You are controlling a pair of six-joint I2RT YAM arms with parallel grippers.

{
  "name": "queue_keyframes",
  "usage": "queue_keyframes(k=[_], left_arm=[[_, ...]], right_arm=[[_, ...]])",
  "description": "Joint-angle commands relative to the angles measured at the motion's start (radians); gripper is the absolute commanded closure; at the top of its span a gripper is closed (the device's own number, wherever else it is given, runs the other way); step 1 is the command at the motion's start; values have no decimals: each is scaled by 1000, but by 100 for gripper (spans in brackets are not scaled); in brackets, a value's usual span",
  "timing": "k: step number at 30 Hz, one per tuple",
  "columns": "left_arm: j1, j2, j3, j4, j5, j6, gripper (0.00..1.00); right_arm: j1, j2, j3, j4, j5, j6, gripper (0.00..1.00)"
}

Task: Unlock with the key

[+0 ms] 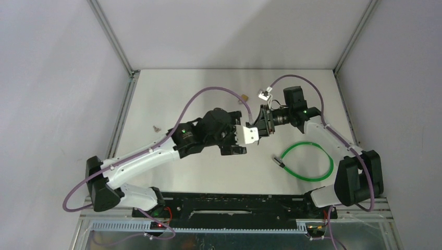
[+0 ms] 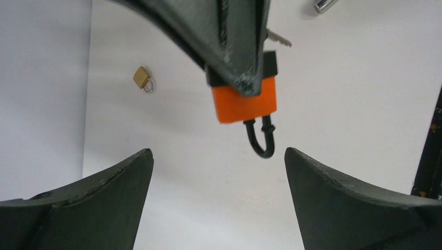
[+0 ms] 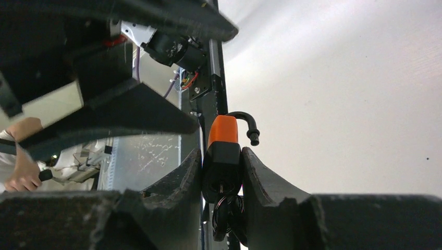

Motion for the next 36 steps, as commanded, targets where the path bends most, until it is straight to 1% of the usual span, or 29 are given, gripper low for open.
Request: queue_keyframes(k=[1, 4, 10, 15, 17, 20, 25, 28, 32, 33, 36], left_arm=[[66, -62, -36, -14, 201, 10, 2], [94, -56, -38, -26, 311, 16, 2], [112, -15, -19, -39, 437, 5, 4], [118, 26, -39, 51, 421, -54, 5], [122, 43, -44, 80, 416, -79, 8], [128, 68, -45, 108, 401, -103, 17], [143, 101, -23, 94, 442, -115, 38], [147, 129, -9, 77, 491, -137, 49], [168, 165, 20, 46, 610, -186, 67], [176, 172, 25, 43, 641, -201, 70], [202, 186, 39, 43, 728, -244, 71]], right_arm=[[-34, -70, 30, -70, -97, -119, 100], [-47, -78, 31, -94, -112, -143, 100], [-52, -86, 30, -77, -115, -123, 100], [-58, -90, 30, -57, -125, -97, 100], [-61, -95, 31, -49, -126, -87, 100], [-66, -100, 30, -52, -126, -87, 100], [-79, -111, 30, -63, -123, -94, 100], [-82, -115, 30, -61, -118, -96, 100], [-85, -125, 22, -50, -97, -108, 100], [-84, -130, 16, -42, -91, -109, 100], [-85, -134, 7, -32, -81, -124, 100]])
